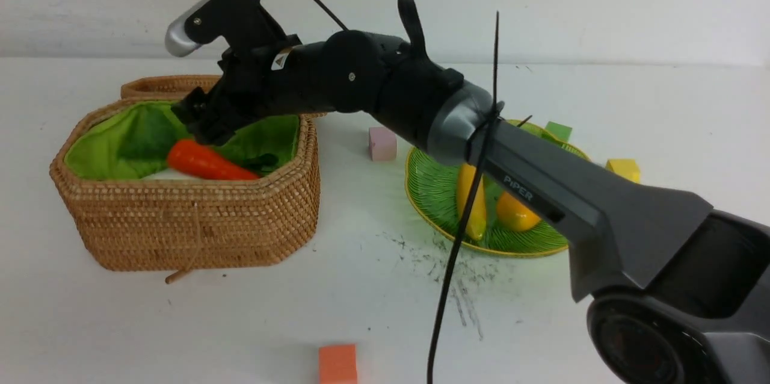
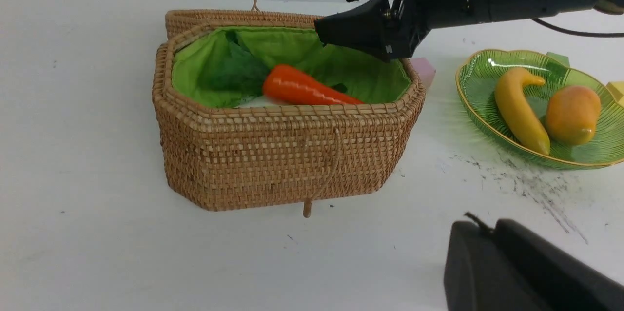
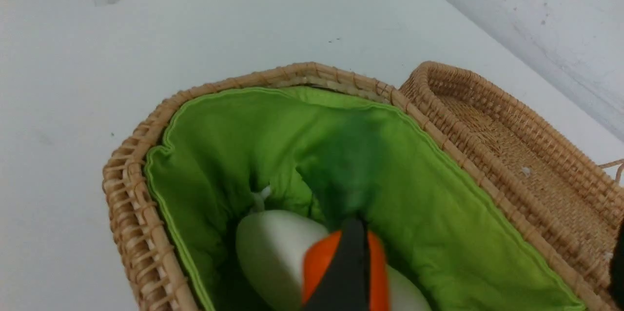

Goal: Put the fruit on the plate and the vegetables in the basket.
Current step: Use the right arm to grab a carrot and put it into the left basket, then use the right arm to grab a lemon and put it into the right plate

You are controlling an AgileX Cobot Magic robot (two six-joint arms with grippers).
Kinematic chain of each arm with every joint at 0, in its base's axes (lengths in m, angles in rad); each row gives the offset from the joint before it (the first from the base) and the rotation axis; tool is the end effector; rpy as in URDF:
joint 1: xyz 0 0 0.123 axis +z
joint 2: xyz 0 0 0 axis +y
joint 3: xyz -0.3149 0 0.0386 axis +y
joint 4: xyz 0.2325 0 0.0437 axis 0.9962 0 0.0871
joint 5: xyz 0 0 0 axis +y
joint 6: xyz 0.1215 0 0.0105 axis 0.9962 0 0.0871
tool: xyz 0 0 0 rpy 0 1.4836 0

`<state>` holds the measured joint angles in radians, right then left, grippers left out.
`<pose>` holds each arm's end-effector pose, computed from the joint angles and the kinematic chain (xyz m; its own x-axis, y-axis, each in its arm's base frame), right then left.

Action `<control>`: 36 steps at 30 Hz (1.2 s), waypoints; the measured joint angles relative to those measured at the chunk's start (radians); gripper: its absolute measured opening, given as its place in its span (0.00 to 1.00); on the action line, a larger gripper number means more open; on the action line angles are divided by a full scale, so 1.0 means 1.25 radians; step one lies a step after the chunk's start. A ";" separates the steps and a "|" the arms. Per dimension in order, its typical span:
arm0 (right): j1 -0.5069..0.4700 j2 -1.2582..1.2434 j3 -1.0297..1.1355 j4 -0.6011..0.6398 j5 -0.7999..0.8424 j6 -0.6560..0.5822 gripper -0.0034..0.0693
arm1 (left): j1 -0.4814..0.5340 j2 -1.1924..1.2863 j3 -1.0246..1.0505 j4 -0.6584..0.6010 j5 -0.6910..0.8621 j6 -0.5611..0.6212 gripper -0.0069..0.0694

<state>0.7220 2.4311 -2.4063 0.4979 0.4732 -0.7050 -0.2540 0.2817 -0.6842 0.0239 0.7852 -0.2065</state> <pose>0.4393 0.4223 0.2950 -0.0553 -0.3760 -0.9250 -0.8388 0.5200 -0.1612 0.0215 -0.0034 0.3433 -0.3211 -0.1113 -0.9405 0.1783 0.9682 -0.1755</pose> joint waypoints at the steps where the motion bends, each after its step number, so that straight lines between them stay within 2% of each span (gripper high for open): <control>1: 0.000 -0.004 0.000 -0.001 0.015 0.001 0.97 | 0.000 0.000 0.000 -0.001 0.000 0.000 0.14; 3: 0.000 -0.021 0.001 -0.007 0.054 0.015 0.94 | 0.000 0.000 0.000 -0.001 -0.001 0.000 0.14; 7: -0.002 -0.096 0.001 -0.034 0.208 0.099 0.75 | 0.000 0.000 0.000 -0.019 -0.002 0.002 0.14; 10: -0.005 -0.171 0.000 -0.077 0.335 0.174 0.57 | 0.000 0.000 0.000 -0.044 -0.003 0.028 0.14; 13: -0.010 -0.257 -0.004 -0.168 0.528 0.250 0.26 | 0.000 0.000 0.000 -0.120 -0.009 0.109 0.14; 16: -0.012 -0.298 -0.005 -0.246 0.609 0.287 0.07 | 0.000 0.000 0.000 -0.199 -0.010 0.183 0.14; 17: -0.013 -0.311 -0.004 -0.276 0.621 0.310 0.04 | 0.000 0.000 0.000 -0.224 -0.011 0.206 0.14; 24: -0.056 -0.416 0.101 -0.458 0.629 0.485 0.02 | 0.000 0.000 0.000 -0.405 -0.019 0.368 0.14; 28: -0.137 -0.533 0.260 -0.488 0.628 0.526 0.02 | 0.000 0.000 0.000 -0.446 -0.020 0.422 0.14; 36: -0.384 -0.678 0.610 -0.489 0.628 0.610 0.03 | 0.000 0.000 0.000 -0.456 -0.017 0.446 0.14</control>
<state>0.2416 1.5838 -1.6437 -0.1129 1.2577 0.0570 -0.2540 0.2817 -0.6842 -0.5466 0.7639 0.3508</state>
